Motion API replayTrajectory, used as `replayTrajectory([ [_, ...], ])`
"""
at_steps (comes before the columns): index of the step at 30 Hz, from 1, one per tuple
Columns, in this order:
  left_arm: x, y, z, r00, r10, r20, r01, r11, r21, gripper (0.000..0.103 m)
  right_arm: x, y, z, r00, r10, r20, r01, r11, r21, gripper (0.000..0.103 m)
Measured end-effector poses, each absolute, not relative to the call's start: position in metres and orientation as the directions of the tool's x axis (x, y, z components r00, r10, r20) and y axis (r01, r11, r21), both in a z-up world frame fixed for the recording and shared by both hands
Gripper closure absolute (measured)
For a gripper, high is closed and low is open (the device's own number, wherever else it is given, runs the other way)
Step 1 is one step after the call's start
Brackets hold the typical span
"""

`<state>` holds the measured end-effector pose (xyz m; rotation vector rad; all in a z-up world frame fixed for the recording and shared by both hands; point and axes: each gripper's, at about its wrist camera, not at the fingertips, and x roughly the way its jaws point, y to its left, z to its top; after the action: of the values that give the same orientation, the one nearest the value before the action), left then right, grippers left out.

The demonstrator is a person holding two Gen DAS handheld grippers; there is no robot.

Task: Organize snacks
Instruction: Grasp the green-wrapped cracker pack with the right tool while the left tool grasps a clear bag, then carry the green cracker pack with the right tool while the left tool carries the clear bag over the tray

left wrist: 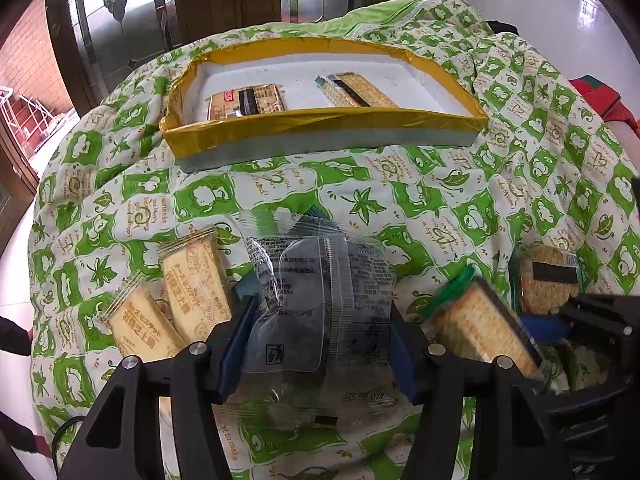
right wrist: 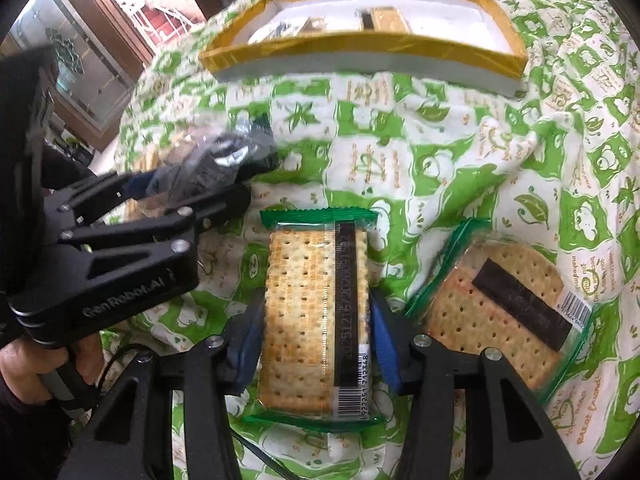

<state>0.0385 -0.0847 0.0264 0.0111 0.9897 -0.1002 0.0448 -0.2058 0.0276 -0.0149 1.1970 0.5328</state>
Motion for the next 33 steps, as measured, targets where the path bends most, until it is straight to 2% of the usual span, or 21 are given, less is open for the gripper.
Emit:
replayTrajectory([
  [12,0.029,-0.085,0.034,0.55,-0.136,-0.824,0.083,0.991,-0.109,0.042,0.048,-0.221,0.046,0.341,0.421,-0.841,-0.377,0.88,0.288,0.055],
  [24,0.027,-0.093,0.04,0.568,-0.137,-0.811,0.094,0.99,-0.102,0.042,0.044,-0.24,0.066,0.423,0.434,-0.795,-0.363,0.885,0.29,0.055],
  [33,0.027,-0.092,0.043,0.577,-0.142,-0.804,0.094,0.99,-0.107,0.042,0.045,-0.233,0.067,0.434,0.425,-0.794,-0.37,0.888,0.274,0.055],
])
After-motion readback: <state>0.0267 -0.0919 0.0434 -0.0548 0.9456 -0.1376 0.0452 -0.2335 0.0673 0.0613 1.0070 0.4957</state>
